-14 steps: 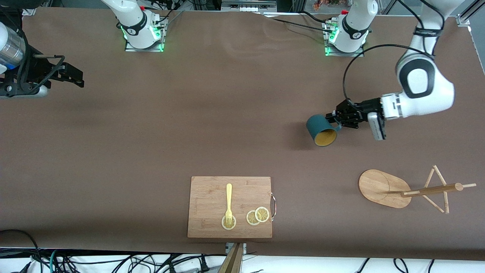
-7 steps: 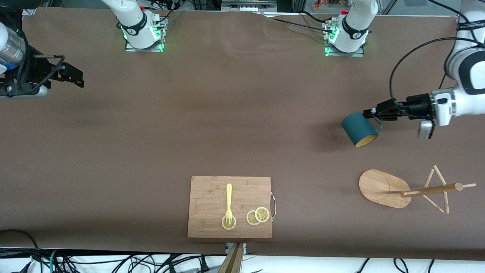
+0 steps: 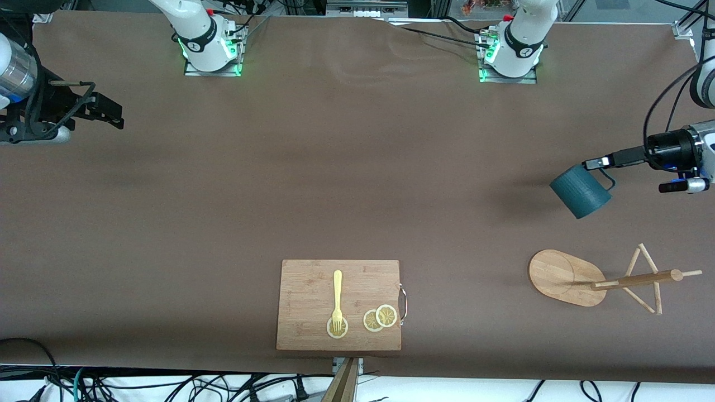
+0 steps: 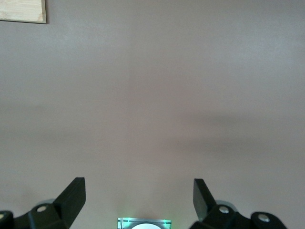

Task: Pass cup and hang on rack
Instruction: 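Lift the mug and carry it to the wooden rack with the left gripper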

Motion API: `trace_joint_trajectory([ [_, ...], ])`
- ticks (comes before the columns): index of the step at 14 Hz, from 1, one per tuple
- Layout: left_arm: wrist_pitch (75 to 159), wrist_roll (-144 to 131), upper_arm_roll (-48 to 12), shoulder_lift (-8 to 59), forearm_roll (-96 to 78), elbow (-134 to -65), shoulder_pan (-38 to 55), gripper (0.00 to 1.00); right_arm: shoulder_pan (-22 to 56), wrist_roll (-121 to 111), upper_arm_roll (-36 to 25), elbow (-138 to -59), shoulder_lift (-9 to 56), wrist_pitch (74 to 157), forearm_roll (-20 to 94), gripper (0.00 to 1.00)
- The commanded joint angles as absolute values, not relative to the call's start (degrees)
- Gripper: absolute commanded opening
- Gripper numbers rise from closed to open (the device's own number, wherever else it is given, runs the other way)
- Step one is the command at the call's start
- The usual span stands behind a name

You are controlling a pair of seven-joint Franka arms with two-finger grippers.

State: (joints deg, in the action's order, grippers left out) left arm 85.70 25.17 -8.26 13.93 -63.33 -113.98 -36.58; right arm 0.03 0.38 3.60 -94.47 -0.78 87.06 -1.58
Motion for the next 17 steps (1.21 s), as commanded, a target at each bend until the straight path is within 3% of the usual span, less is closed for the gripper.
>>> trace_joint_trajectory([
  [1, 81.9, 24.8, -9.0, 21.0, -68.0, -110.4, -39.3, 0.00, -0.8, -0.4, 4.0, -93.3, -0.4, 86.0, -0.7, 1.00],
  [17, 75.3, 24.8, -9.0, 37.3, -83.5, -101.6, -42.7, 0.00, -0.9, -0.4, 4.0, -93.3, -0.4, 86.0, -0.6, 1.00],
])
